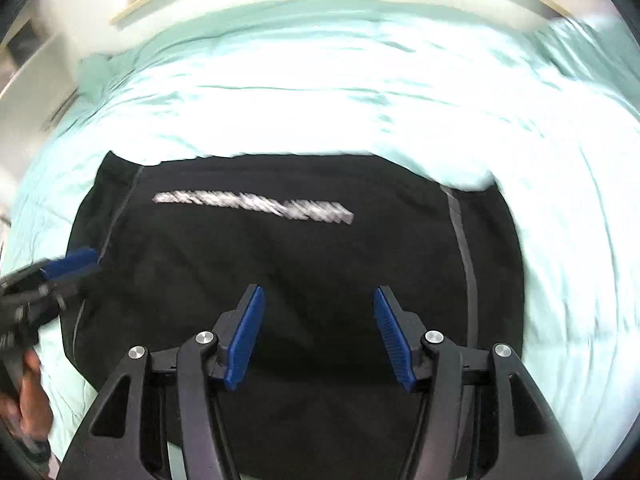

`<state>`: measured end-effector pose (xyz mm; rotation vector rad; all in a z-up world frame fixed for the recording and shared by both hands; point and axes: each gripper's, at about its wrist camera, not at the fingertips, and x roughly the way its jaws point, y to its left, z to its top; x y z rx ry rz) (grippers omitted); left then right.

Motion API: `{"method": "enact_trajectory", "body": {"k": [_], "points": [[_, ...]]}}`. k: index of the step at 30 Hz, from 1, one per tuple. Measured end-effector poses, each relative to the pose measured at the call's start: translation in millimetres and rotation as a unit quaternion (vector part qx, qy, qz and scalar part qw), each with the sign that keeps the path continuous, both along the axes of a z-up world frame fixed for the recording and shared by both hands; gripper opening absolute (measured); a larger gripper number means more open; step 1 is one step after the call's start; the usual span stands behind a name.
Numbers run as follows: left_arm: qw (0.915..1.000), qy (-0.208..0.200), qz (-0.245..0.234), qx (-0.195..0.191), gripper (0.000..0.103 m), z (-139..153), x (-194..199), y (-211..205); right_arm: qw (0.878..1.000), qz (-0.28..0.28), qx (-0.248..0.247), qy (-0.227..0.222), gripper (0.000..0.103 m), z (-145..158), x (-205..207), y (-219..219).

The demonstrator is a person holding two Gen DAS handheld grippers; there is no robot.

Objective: Fold large clothes

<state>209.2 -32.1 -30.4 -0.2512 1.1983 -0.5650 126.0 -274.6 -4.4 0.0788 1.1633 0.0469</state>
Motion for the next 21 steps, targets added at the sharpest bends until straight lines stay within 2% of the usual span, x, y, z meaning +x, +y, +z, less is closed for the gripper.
{"method": "enact_trajectory", "body": {"k": [3, 5, 7, 11, 13, 14, 16, 18, 19, 21], "points": [[0.9990, 0.024, 0.000, 0.039, 0.070, -46, 18, -17, 0.999, -0.010, -0.015, 0.048, 0.061, -52, 30, 1], [0.9987, 0.021, 0.002, 0.047, 0.070, -70, 21, -14, 0.998, -0.010, -0.027, 0.055, 0.062, -73, 38, 0], [0.9989, 0.017, 0.008, 0.043, 0.070, -80, 25, -15, 0.998, -0.012, -0.026, 0.054, 0.063, -78, 39, -2], [0.9990, 0.017, -0.003, 0.041, 0.070, -73, 21, -16, 0.999, -0.006, -0.017, 0.044, 0.063, -69, 30, -6], [0.9991, 0.016, -0.001, 0.040, 0.070, -59, 10, -6, 0.999, -0.014, 0.001, 0.039, 0.063, -50, 13, -13], [0.9992, 0.008, 0.001, 0.038, 0.070, -48, 2, 0, 0.999, -0.016, 0.008, 0.032, 0.063, -38, 3, -16], [0.9983, -0.034, 0.009, 0.047, 0.070, -22, -22, 15, 1.000, -0.009, 0.010, 0.005, 0.063, -9, -30, -20], [0.9953, -0.068, 0.016, 0.067, 0.070, -7, -45, 32, 1.000, -0.005, 0.000, -0.003, 0.064, 3, -60, -24], [0.9946, -0.061, 0.019, 0.081, 0.070, -10, -54, 39, 1.000, -0.011, -0.003, 0.007, 0.065, 0, -71, -25], [0.9963, -0.008, 0.023, 0.083, 0.070, -34, -57, 45, 0.998, -0.026, -0.002, 0.060, 0.068, -27, -75, -32]]}}
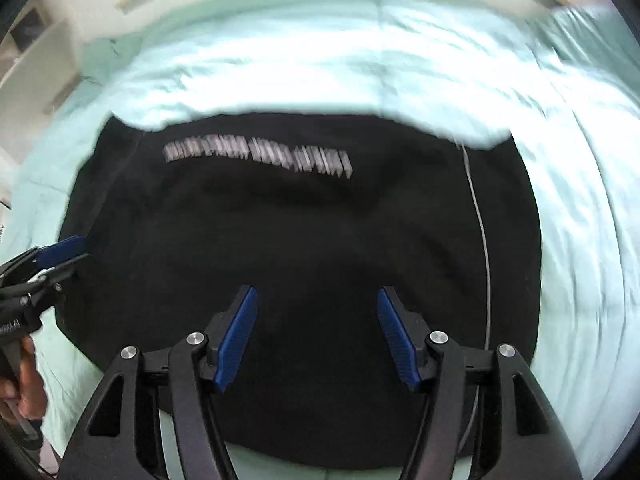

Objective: Fold large clothes

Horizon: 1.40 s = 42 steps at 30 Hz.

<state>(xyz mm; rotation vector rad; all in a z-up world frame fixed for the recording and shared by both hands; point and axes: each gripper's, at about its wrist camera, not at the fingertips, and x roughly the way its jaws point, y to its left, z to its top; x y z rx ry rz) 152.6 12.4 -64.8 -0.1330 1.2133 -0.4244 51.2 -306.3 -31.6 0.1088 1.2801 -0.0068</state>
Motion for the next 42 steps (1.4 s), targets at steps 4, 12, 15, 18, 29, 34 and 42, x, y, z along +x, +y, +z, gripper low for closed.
{"method": "enact_trajectory", "body": {"k": [4, 12, 15, 18, 29, 34, 42], "points": [[0.9994, 0.020, 0.026, -0.009, 0.071, -36, 0, 0, 0.998, -0.034, 0.044, 0.014, 0.073, -37, -4, -19], [0.9991, -0.019, 0.029, 0.025, 0.071, 15, -4, 8, 0.994, -0.065, 0.071, -0.043, 0.073, 31, -38, -60], [0.9960, 0.005, 0.088, -0.015, 0.071, 22, 0, 51, 0.990, -0.101, 0.068, -0.067, 0.076, 47, -63, -98], [0.9890, 0.026, 0.142, -0.032, 0.071, 19, 3, 84, 0.987, -0.140, 0.060, -0.059, 0.078, 45, -67, -137], [0.9844, 0.027, 0.168, -0.045, 0.071, 12, 25, 144, 0.981, -0.182, 0.047, -0.049, 0.078, 34, -67, -184], [0.9800, 0.098, 0.150, -0.088, 0.071, -32, 54, 150, 0.983, -0.172, 0.050, -0.037, 0.078, 7, -38, -182], [0.9705, 0.137, 0.140, -0.141, 0.086, -76, 74, 144, 0.983, -0.168, 0.071, -0.014, 0.102, -31, -9, -201]]}}
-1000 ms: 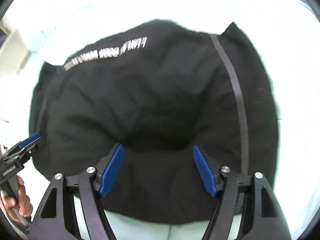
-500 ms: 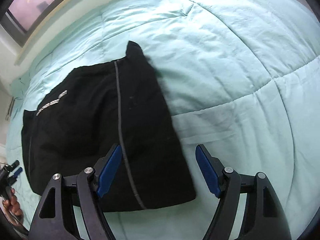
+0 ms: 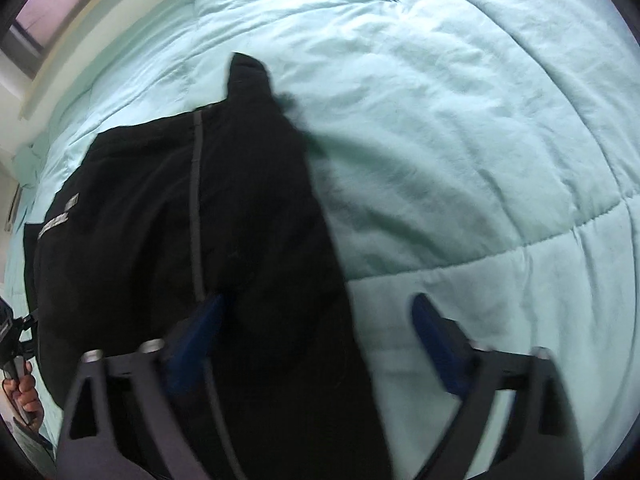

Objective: Fold large clothes

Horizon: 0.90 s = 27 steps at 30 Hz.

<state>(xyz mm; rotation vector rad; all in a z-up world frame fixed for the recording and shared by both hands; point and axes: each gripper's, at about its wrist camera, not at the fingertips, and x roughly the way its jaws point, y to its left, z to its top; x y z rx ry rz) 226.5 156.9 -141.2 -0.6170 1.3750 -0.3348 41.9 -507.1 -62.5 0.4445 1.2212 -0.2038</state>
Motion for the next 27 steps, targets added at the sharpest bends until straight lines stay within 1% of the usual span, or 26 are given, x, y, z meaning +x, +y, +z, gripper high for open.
{"method": "enact_trajectory", "body": {"k": [3, 5, 7, 9, 11, 12, 15, 17, 20, 21, 25, 27], "points": [[0.9998, -0.002, -0.011, -0.016, 0.088, -7, 5, -6, 0.999, 0.019, 0.034, -0.011, 0.102, -6, 7, -1], [0.9994, 0.004, -0.015, -0.030, 0.090, -14, 8, -9, 0.998, 0.026, 0.053, -0.014, 0.102, -12, 13, -2], [0.9992, 0.009, -0.015, -0.036, 0.094, -20, 14, -13, 0.995, 0.018, 0.097, -0.023, 0.102, -21, 17, -9], [0.9992, 0.009, -0.019, -0.035, 0.095, -23, 19, -18, 0.990, 0.010, 0.138, -0.025, 0.101, -24, 19, -17], [0.9991, 0.012, -0.023, -0.035, 0.095, -22, 23, -20, 0.985, 0.009, 0.167, -0.034, 0.089, -18, 17, -22], [0.9989, 0.013, -0.027, -0.035, 0.095, -22, 24, -21, 0.983, 0.007, 0.179, -0.041, 0.088, -13, 15, -24], [0.9984, 0.017, -0.036, -0.040, 0.095, -24, 27, -21, 0.978, 0.012, 0.197, -0.069, 0.088, 1, 12, -26], [0.9982, 0.018, -0.039, -0.041, 0.095, -26, 29, -21, 0.976, 0.026, 0.208, -0.063, 0.088, 0, 11, -22], [0.9983, 0.014, -0.040, -0.040, 0.095, -25, 31, -23, 0.976, 0.048, 0.208, -0.037, 0.088, -19, 18, -11], [0.9983, 0.012, -0.040, -0.040, 0.095, -25, 31, -22, 0.974, 0.059, 0.217, -0.026, 0.088, -29, 22, -5], [0.9981, 0.009, -0.041, -0.046, 0.095, -26, 32, -21, 0.963, 0.082, 0.254, -0.037, 0.089, -48, 35, 10], [0.9982, 0.010, -0.038, -0.045, 0.095, -25, 32, -20, 0.961, 0.084, 0.260, -0.043, 0.088, -49, 42, 15]]}}
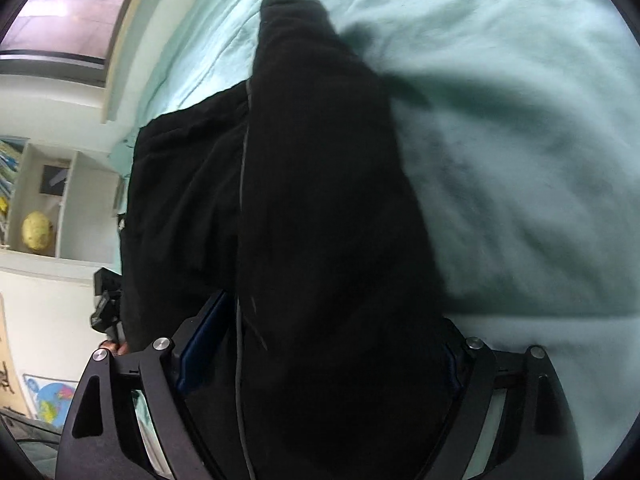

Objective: Fold large clothes

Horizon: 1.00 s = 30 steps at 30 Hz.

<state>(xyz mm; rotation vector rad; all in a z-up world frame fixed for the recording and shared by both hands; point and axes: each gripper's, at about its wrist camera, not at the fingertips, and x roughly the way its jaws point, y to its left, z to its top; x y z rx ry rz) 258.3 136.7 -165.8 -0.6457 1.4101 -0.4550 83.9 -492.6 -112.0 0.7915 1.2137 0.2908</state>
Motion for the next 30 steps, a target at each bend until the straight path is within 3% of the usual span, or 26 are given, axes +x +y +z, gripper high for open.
{"method": "enact_trajectory", "body": {"k": [2, 3, 4, 6, 9, 11, 12, 14, 15, 19, 23, 30], "points": [[1.0000, -0.008, 0.000, 0.000, 0.087, 4, -1, -1, 1.000, 0.013, 0.011, -0.008, 0.067, 4, 3, 8], [0.9997, -0.017, -0.001, -0.016, 0.059, 8, -3, -2, 1.000, 0.022, -0.004, -0.011, 0.067, 9, 3, 14], [0.9990, -0.022, -0.008, -0.039, 0.052, 14, -4, -4, 0.999, 0.035, -0.016, -0.017, 0.062, 13, 2, 20], [0.9972, -0.039, -0.031, -0.056, 0.047, 27, -8, -7, 0.998, 0.057, -0.030, -0.026, 0.058, 21, -1, 29], [0.9960, -0.028, -0.040, -0.075, 0.048, 24, -6, -8, 0.997, 0.069, -0.023, -0.017, 0.059, 12, 4, 35], [0.9954, -0.008, -0.041, -0.087, 0.061, 10, 1, -9, 0.997, 0.072, 0.012, -0.005, 0.070, -4, 15, 34], [0.9940, 0.012, -0.036, -0.103, 0.072, -2, 5, -10, 0.997, 0.068, 0.042, 0.003, 0.073, -17, 22, 36], [0.9907, 0.045, -0.016, -0.127, 0.074, -20, 8, -11, 0.997, 0.050, 0.062, 0.011, 0.076, -28, 28, 37], [0.9911, 0.041, -0.010, -0.126, 0.075, -20, 7, -12, 0.997, 0.047, 0.057, 0.010, 0.076, -26, 29, 38], [0.9942, -0.019, -0.018, -0.105, 0.043, 20, -13, -16, 0.999, 0.045, -0.001, -0.022, 0.049, 2, 17, 54], [0.9910, -0.076, -0.009, -0.110, 0.039, 76, -46, -23, 0.995, 0.029, -0.065, -0.063, 0.039, 55, -7, 74], [0.9772, -0.166, -0.035, -0.128, 0.038, 187, -127, -31, 0.989, 0.006, -0.083, -0.123, 0.037, 135, -79, 107]]}}
